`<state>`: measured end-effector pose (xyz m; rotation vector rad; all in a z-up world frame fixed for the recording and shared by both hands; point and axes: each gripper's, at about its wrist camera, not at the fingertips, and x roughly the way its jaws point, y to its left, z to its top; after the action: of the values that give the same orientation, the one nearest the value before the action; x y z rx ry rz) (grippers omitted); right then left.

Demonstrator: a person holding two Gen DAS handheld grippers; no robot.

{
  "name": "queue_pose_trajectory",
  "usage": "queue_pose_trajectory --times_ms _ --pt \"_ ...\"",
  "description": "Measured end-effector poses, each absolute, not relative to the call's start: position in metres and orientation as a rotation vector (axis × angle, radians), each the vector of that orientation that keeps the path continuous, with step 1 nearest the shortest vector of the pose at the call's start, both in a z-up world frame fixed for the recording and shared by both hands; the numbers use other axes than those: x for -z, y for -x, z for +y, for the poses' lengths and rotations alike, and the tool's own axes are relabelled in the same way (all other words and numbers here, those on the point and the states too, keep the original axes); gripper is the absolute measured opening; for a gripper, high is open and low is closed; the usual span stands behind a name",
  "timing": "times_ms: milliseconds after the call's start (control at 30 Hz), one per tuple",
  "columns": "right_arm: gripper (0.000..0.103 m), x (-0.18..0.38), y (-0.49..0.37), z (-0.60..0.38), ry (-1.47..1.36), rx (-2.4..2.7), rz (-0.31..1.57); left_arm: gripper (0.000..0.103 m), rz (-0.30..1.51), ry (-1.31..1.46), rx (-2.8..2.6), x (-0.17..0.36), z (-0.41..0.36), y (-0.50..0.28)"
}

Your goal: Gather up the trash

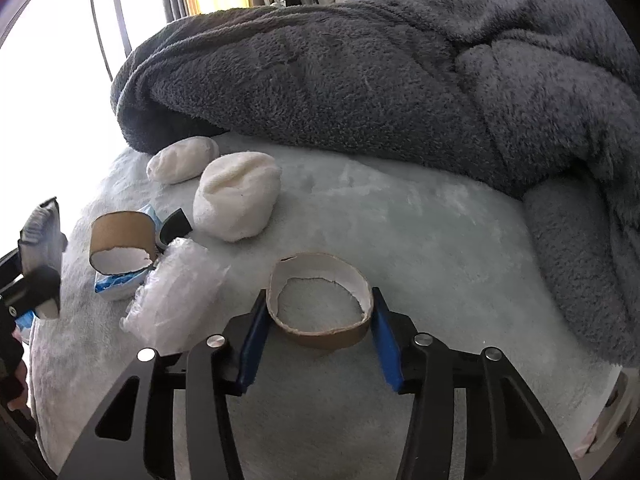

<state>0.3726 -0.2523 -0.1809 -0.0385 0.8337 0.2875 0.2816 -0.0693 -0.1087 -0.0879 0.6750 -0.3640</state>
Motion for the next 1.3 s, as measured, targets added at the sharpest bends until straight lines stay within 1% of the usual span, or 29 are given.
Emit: queue_pose_trajectory --times_ms 333,633,1033,1300 --pt "0.049 0.160 -0.374 -0.240 0.025 -0.261 0.782 0.077 0.658 0.093 0.344 0.098 -0.048 -0.275" --pt "0.049 0.140 -0.376 -0.217 -0.008 -0.284 0.746 0.077 0.692 0.061 0.250 0.101 -0.022 -0.271" --pt "0.049 0.122 -0.367 -0.139 0.078 -0.403 0.706 0.077 0.716 0.089 0.096 0.103 0.035 -0.264" --pt "0.049 0.116 -0.354 -0.083 0.124 -0.494 0.696 0.077 0.765 0.118 0.044 0.110 0.068 -0.260"
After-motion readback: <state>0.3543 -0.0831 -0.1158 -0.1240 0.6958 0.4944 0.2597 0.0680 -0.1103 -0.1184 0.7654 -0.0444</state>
